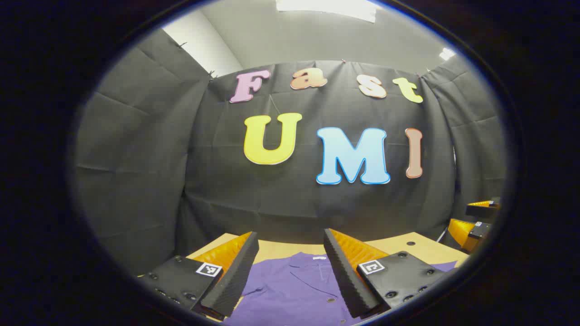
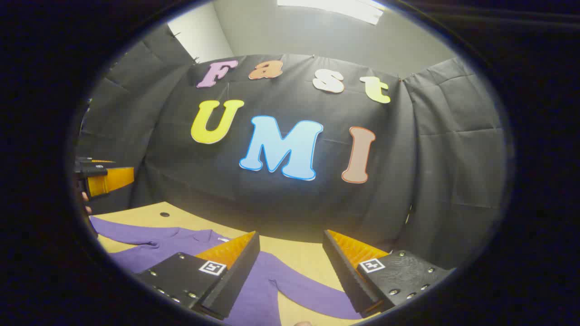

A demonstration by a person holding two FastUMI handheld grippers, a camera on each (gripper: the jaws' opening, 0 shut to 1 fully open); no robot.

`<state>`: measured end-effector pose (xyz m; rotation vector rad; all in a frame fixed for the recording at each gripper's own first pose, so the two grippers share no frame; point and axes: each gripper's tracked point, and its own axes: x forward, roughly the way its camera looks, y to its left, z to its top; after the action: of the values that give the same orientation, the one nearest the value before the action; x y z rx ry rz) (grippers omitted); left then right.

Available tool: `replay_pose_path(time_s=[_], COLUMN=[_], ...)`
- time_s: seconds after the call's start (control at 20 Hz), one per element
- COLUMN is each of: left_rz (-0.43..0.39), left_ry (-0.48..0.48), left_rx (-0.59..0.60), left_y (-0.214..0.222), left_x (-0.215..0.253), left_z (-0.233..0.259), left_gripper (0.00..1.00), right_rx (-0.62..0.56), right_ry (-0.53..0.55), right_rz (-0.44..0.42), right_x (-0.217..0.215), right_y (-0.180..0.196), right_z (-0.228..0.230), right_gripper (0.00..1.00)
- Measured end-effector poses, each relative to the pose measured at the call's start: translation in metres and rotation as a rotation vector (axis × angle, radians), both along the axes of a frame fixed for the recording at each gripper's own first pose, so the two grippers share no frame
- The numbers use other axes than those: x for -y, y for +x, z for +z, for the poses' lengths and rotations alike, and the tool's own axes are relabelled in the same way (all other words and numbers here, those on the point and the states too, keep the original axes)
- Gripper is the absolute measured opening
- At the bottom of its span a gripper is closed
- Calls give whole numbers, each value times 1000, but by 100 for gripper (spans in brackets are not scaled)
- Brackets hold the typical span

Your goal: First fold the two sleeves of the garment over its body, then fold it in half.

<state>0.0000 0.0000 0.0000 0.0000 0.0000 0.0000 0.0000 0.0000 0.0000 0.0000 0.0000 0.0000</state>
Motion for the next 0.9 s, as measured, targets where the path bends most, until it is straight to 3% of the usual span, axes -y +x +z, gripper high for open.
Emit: replay_pose_path(time_s=[0.55,0.9], left_rz=[-136,-138], left_ry=[23,1], left_rx=[-9,-22], left_y=[12,14], left_x=[4,9], left_z=[5,2], left_gripper=[94,94], right_rx=[-20,-79], right_ry=[74,73], right_rz=[-118,-178], right_x=[4,36], right_y=[10,10], right_z=[1,-25], right_gripper=[88,91])
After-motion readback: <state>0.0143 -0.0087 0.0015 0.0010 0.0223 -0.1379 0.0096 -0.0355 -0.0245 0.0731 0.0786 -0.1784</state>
